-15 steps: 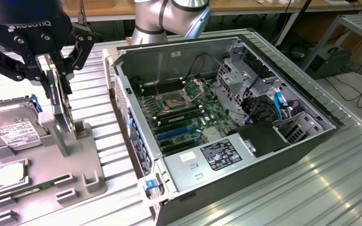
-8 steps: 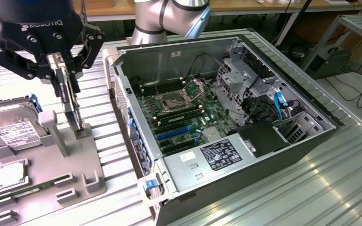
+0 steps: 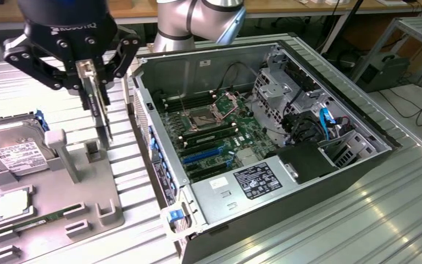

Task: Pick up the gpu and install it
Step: 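Pick up the gpu and move the gpu toward the slot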

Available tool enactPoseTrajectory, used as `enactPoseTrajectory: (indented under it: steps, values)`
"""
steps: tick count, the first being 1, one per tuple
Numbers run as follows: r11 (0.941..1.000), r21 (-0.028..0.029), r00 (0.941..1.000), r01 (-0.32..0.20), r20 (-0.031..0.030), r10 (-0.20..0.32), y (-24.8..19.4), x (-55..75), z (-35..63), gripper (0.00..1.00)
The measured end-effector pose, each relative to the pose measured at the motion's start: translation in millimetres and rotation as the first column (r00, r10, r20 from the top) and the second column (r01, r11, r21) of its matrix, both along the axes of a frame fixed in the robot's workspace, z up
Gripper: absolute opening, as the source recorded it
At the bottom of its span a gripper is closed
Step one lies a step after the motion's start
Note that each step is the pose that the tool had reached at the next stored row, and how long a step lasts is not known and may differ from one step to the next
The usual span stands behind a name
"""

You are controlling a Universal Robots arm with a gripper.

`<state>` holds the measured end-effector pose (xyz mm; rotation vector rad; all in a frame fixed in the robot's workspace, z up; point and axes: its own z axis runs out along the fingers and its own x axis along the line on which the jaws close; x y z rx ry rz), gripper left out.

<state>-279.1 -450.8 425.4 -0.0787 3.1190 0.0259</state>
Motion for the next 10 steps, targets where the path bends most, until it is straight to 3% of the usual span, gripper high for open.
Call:
enactPoseTrajectory:
  steps: [10]
  values:
    - [1.0000, 0.0000, 1.0000, 0.000, 0.0000, 0.000, 0.0, 45.8, -0.9, 0.28]
